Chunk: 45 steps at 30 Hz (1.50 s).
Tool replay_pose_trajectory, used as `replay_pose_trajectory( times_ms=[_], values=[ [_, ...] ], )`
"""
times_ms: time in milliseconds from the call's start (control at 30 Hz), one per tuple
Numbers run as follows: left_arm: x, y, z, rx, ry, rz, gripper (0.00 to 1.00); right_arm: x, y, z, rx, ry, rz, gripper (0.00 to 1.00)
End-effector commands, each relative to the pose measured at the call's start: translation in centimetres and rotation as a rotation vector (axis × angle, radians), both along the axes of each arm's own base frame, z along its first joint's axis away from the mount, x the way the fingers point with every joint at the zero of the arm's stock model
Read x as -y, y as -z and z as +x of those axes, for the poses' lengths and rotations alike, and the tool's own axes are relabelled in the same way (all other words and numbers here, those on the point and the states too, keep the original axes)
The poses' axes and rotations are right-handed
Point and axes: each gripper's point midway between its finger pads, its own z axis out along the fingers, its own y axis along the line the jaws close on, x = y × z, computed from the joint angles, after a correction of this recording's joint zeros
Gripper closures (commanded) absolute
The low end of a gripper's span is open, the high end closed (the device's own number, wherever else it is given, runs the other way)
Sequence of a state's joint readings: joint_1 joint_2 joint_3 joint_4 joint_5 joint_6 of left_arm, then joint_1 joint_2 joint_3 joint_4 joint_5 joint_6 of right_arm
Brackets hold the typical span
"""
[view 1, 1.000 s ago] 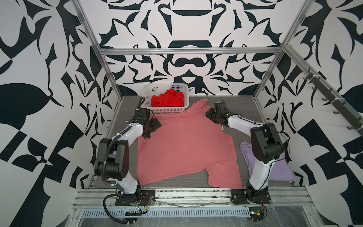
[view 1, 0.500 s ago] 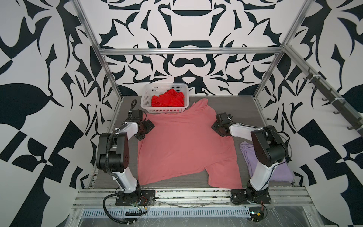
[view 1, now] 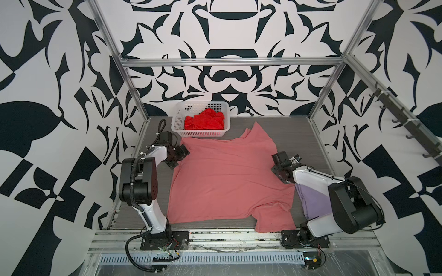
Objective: Fold and stack the t-shirts
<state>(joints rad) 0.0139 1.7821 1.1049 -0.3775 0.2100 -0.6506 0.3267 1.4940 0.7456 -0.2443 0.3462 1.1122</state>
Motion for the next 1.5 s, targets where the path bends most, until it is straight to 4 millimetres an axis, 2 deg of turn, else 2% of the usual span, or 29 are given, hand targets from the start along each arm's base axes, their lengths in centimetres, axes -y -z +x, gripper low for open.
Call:
replay_pose_trajectory(
  times_ms=[0,100,233,367,467,567,667,767,900,1067,1167,1200,1233,1367,1467],
  values=[
    [0.2,-1.5,0.4,0.006,0.032,-0.003,0.10,-1.4,-5.5,5.7,0.128,-0.133,-0.077,0.50],
    [-0.4,-3.1,1.0,0.046,0.035,0.040,0.10,-3.0,-9.4,10.7,0.211,-0.223,-0.124,0.46],
    [-1.1,-4.3,2.1,0.069,0.021,0.079,0.10,-4.7,-12.6,18.1,0.275,-0.323,-0.157,0.43],
    [-0.9,-4.1,3.4,0.074,0.002,0.060,0.12,-7.4,-11.6,25.2,0.297,-0.398,-0.101,0.45],
    [-1.3,-3.9,4.2,0.089,-0.043,0.057,0.13,-10.1,-10.8,29.0,0.343,-0.439,-0.004,0.48],
    [-1.3,-3.7,4.6,0.104,-0.072,0.046,0.13,-11.7,-10.0,31.3,0.365,-0.453,0.059,0.49],
    [-1.4,-3.1,4.7,0.087,-0.087,0.048,0.13,-12.8,-9.2,32.0,0.355,-0.458,0.112,0.50],
    [-1.4,-2.5,4.7,0.076,-0.105,0.044,0.13,-14.0,-8.2,31.4,0.338,-0.470,0.107,0.49],
    [-1.3,-2.2,4.8,0.077,-0.121,0.034,0.14,-14.4,-6.2,30.5,0.293,-0.462,0.104,0.48],
    [-1.0,-2.1,5.1,0.076,-0.115,0.024,0.14,-16.1,-6.0,29.9,0.294,-0.499,0.051,0.48],
    [-0.9,-2.1,5.0,0.073,-0.114,0.022,0.14,-15.6,-6.4,29.2,0.263,-0.459,-0.077,0.48],
    [-0.9,-2.1,5.0,0.074,-0.113,0.021,0.14,-15.4,-5.2,29.0,0.232,-0.451,-0.118,0.48],
    [-0.8,-2.0,4.9,0.072,-0.113,0.021,0.14,-15.6,-4.9,28.7,0.218,-0.463,-0.147,0.48],
    [-0.7,-1.9,4.8,0.069,-0.115,0.018,0.14,-16.2,-3.4,29.1,0.189,-0.483,-0.141,0.51],
    [-0.7,-2.2,4.7,0.075,-0.115,0.017,0.14,-16.0,-2.3,29.3,0.161,-0.452,-0.143,0.58]
  ],
)
